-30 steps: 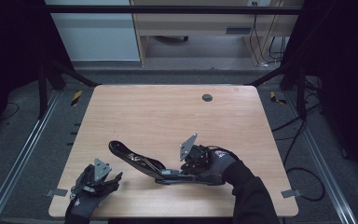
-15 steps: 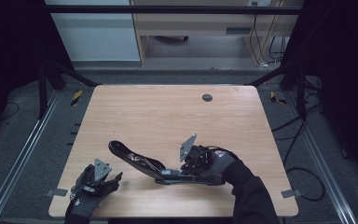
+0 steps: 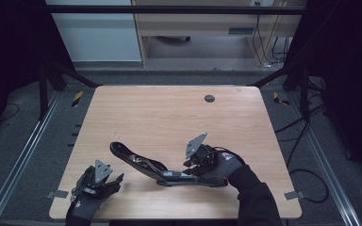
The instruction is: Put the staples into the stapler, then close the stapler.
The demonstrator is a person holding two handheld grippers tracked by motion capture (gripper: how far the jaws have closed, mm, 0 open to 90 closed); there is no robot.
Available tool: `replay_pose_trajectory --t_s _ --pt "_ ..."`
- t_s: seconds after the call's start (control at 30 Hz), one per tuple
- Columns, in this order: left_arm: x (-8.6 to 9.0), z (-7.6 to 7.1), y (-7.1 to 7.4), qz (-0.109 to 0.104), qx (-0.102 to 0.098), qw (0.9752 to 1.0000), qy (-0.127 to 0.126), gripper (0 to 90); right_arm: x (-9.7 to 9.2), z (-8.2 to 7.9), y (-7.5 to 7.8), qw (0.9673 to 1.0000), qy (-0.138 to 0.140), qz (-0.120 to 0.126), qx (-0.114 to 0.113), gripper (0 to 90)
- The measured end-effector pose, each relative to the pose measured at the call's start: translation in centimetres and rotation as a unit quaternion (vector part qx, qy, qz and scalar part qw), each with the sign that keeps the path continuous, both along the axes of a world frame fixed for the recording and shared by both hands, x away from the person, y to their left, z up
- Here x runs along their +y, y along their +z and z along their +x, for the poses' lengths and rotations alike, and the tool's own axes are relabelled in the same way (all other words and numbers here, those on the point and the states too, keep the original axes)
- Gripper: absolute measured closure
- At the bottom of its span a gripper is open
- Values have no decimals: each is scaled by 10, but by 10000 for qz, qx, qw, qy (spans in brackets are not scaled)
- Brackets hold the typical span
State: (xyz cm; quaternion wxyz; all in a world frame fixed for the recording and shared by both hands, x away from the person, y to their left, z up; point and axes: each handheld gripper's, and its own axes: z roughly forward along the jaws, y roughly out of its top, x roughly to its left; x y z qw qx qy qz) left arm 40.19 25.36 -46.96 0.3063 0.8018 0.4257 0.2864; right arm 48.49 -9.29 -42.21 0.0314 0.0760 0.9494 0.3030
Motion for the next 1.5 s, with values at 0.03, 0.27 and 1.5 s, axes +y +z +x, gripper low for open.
replay_pose_trajectory --t_s 0.03,0.27,1.5 --pt "0 0 0 -20 1 10000 7 390 -1 -1 1 10000 -79 15 -17 669" --pt "1 -1 2 -106 -30 9999 9 392 -12 -10 6 9956 -853 317 -217 648" --pt "12 -20 29 -1173 -621 9911 -69 389 -111 -59 -32 9063 -3859 1504 -838 650"
